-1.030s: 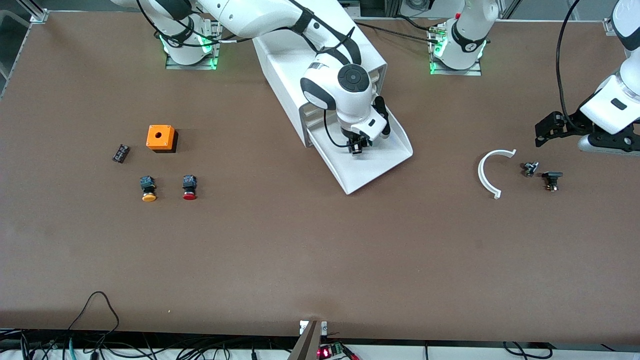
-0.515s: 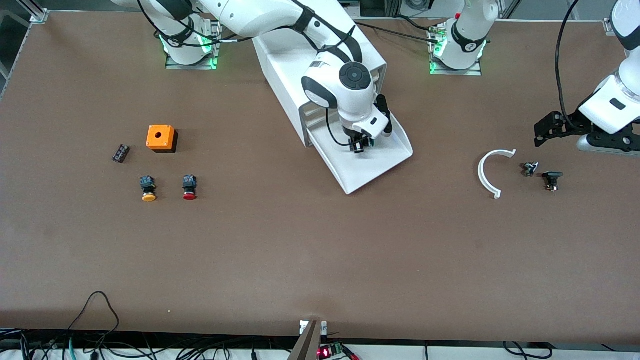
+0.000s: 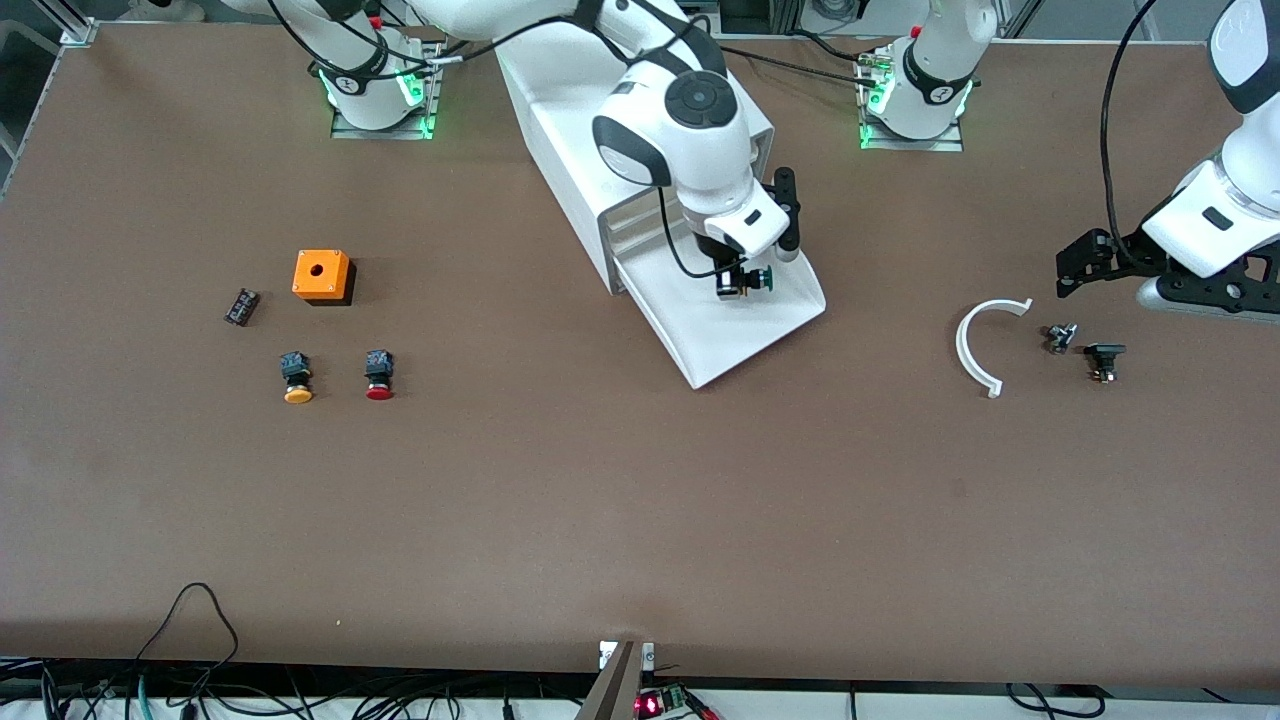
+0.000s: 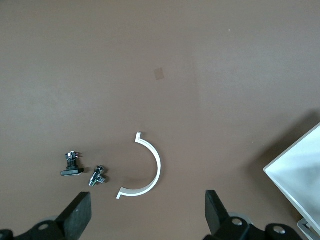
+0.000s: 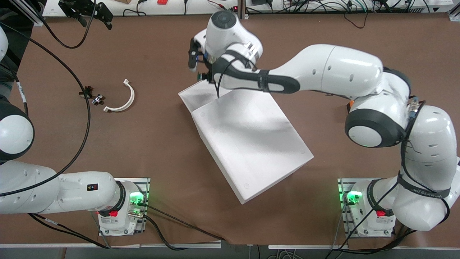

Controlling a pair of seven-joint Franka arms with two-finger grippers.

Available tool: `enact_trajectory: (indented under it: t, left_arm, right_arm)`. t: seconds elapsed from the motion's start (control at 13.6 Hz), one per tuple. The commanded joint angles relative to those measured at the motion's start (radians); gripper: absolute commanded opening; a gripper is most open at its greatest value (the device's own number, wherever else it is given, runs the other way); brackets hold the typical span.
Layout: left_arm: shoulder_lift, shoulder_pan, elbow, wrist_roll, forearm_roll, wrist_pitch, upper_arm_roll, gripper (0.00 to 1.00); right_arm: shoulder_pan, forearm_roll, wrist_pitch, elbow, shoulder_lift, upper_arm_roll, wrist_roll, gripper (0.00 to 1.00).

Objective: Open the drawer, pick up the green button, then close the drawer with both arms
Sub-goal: 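Lift the green button out of the drawer with the right gripper, then carry the green button with the right gripper while the left gripper closes the drawer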

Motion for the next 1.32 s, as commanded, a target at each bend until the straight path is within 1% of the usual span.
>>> enact_trajectory:
  t: [0.0, 0.22, 0.29, 0.44, 0.59, 0.74, 0.88, 1.03, 1.1, 1.18, 1.25]
  left_arm:
    - [0.042, 0.001, 0.032, -0.005, -0.017, -0.012, 0.002, 1.0]
    - [0.088, 0.006, 0.032, -0.01, -0.017, 0.043, 0.002, 1.0]
    - [0.114, -0.002, 0.032, -0.013, -0.02, 0.057, 0.001, 1.0]
    - [0.168, -0.037, 0.018, -0.079, -0.067, 0.139, -0.008, 1.0]
    - [0.267, -0.104, 0.013, -0.221, -0.068, 0.263, -0.016, 1.0]
    - [0.352, -0.176, -0.001, -0.353, -0.058, 0.394, -0.017, 1.0]
    - [0.433, -0.256, -0.002, -0.512, -0.052, 0.448, -0.007, 1.0]
    - [0.505, -0.381, -0.002, -0.676, -0.052, 0.485, 0.06, 1.0]
    - [0.527, -0.449, -0.001, -0.743, -0.052, 0.491, 0.097, 1.0]
    - [0.544, -0.491, 0.001, -0.804, -0.054, 0.491, 0.113, 1.0]
    - [0.561, -0.508, 0.001, -0.861, -0.054, 0.493, 0.113, 1.0]
  right_arm:
    - [-0.094, 0.012, -0.01, -0.025, -0.051, 0.015, 0.128, 0.21]
    - [-0.171, 0.006, -0.013, -0.091, -0.132, 0.009, 0.311, 0.21]
    - [-0.198, 0.006, -0.015, -0.097, -0.151, 0.0, 0.361, 0.21]
    - [-0.249, 0.011, -0.044, -0.151, -0.198, -0.034, 0.467, 0.23]
    - [-0.322, 0.014, -0.053, -0.232, -0.24, -0.037, 0.582, 0.22]
    - [-0.379, 0.015, -0.078, -0.307, -0.27, -0.037, 0.618, 0.22]
    - [-0.421, 0.014, -0.121, -0.393, -0.303, -0.039, 0.726, 0.22]
    - [-0.456, 0.014, -0.13, -0.448, -0.311, -0.039, 0.854, 0.22]
    - [-0.468, 0.014, -0.13, -0.481, -0.314, -0.039, 0.886, 0.22]
    - [-0.474, 0.012, -0.115, -0.51, -0.312, -0.04, 0.899, 0.22]
    - [-0.487, 0.011, -0.095, -0.533, -0.311, -0.045, 0.914, 0.22]
